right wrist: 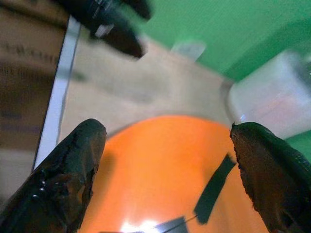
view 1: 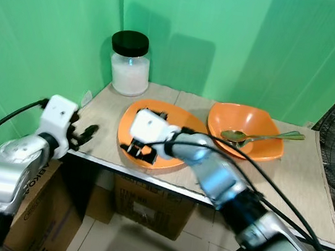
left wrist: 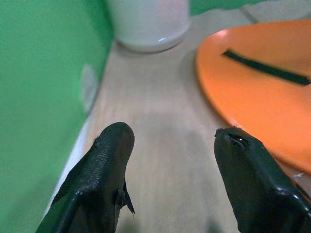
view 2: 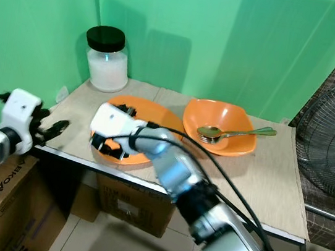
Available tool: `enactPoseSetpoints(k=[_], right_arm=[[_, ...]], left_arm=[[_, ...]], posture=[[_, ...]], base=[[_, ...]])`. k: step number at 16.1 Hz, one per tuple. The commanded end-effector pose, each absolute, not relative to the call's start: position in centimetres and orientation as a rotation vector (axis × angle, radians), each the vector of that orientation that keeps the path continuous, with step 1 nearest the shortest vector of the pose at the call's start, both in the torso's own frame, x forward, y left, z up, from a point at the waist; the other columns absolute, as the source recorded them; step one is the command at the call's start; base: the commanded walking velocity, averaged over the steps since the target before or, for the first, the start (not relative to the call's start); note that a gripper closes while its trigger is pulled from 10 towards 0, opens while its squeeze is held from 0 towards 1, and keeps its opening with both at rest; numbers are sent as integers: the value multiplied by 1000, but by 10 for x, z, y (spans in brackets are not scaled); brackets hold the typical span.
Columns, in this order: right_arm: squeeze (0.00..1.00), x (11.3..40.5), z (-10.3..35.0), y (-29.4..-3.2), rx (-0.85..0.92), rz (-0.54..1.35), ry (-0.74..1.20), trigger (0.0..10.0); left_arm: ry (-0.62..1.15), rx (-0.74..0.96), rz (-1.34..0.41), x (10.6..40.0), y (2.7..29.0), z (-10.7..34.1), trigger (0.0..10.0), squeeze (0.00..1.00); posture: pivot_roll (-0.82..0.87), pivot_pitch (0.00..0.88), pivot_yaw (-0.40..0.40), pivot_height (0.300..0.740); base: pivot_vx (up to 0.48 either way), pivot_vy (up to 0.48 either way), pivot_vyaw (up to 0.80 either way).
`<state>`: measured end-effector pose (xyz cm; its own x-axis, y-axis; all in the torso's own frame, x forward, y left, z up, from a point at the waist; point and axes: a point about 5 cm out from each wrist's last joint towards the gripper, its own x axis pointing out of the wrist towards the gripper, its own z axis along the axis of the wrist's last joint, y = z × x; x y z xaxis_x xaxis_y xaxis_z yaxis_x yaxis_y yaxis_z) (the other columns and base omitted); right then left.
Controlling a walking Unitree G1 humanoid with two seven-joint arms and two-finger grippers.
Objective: Setting the table
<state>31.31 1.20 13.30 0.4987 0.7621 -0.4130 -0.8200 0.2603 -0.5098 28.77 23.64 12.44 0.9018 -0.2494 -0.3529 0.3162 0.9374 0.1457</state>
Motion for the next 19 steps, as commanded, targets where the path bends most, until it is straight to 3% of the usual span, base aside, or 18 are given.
enactPoseSetpoints(k=[1, 7, 10, 14, 19], right_arm=[[0, 318, 129, 11, -795, 1036, 104, 10000], [0, 333, 115, -3, -722, 812, 180, 10000], [0, 338, 111, -9, -704, 753, 230, 10000], [0, 327, 96, -2, -653, 841, 318, 10000], [0, 308, 95, 19, -431, 990, 390, 10000]], left_arm=[[341, 201, -341, 290, 229, 122, 10000, 0], [361, 141, -388, 293, 222, 112, 10000, 0], [311, -44, -400, 299, 214, 115, 10000, 0], [402, -100, -331, 299, 217, 102, 10000, 0], [470, -299, -235, 294, 229, 93, 10000, 0]], posture=[[119, 0, -4, 740], [108, 0, 2, 740], [105, 0, -3, 740], [100, 0, -1, 740], [104, 0, -4, 740]], base=[[0, 0, 0], [0, 0, 0], [0, 0, 0], [0, 0, 0], [0, 0, 0]])
